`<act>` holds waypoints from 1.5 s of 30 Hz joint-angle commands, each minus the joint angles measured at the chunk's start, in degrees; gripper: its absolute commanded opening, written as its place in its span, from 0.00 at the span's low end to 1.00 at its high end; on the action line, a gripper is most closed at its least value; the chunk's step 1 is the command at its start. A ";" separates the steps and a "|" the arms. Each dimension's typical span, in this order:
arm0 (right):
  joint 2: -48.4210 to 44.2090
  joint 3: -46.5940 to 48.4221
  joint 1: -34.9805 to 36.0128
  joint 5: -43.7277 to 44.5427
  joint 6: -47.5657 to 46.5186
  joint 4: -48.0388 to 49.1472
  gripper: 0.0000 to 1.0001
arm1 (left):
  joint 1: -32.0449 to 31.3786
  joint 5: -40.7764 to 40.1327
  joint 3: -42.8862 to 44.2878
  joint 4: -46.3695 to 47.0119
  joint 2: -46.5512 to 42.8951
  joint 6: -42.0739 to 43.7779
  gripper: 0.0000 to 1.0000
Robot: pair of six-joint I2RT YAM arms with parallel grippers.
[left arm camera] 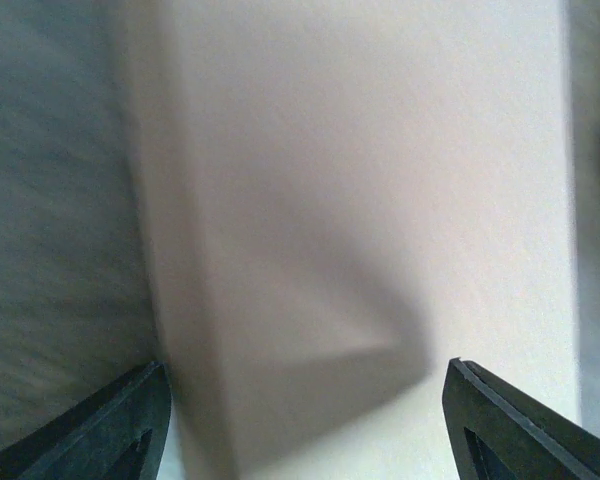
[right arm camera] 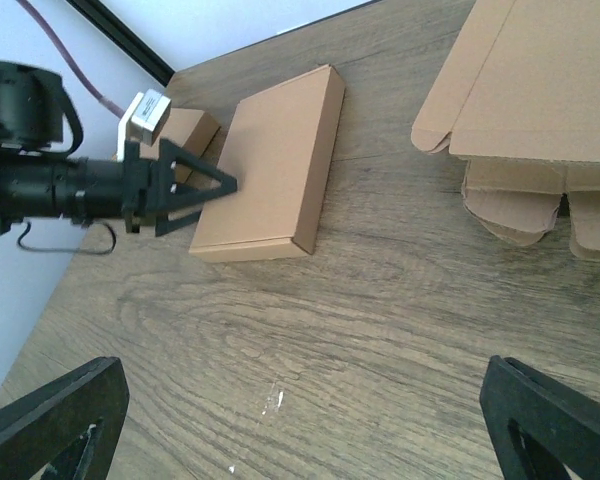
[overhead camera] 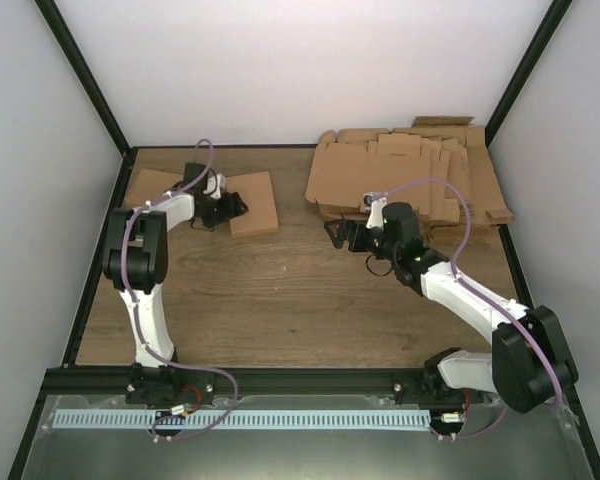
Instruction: Fold the paper box
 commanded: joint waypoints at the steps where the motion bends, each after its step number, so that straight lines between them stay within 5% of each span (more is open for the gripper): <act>1: 0.44 2.11 -0.95 0.74 -1.01 -0.93 1.00 | -6.15 14.55 -11.95 3.08 -5.57 -2.33 0.77; 6: 1.01 2.16 -2.31 -0.25 -0.78 -0.67 1.00 | -16.85 18.76 -20.90 4.97 -16.11 -3.12 0.78; 11: 2.85 1.67 -2.94 -1.68 0.06 0.22 1.00 | -13.56 11.99 -22.11 2.02 -28.26 -3.90 0.85; 15: 4.61 2.27 -3.02 -3.44 0.84 0.83 1.00 | -8.65 2.66 -18.46 -0.94 -29.69 -3.77 0.86; 21: 4.94 3.04 -3.06 -3.76 0.51 0.19 1.00 | -6.29 -14.92 -8.15 -2.18 -20.40 -1.00 0.86; 28: 3.28 2.61 -3.06 -3.86 0.11 -0.34 1.00 | -5.13 -21.05 7.78 -1.31 -5.65 3.12 0.88; 39: 2.96 2.88 -3.06 -3.93 -0.50 -0.85 1.00 | -0.48 -4.91 40.08 -10.97 19.57 9.10 0.88; 45: 9.76 7.43 -3.35 -1.94 0.24 -4.29 1.00 | -0.29 4.56 50.34 -13.12 27.67 9.57 0.86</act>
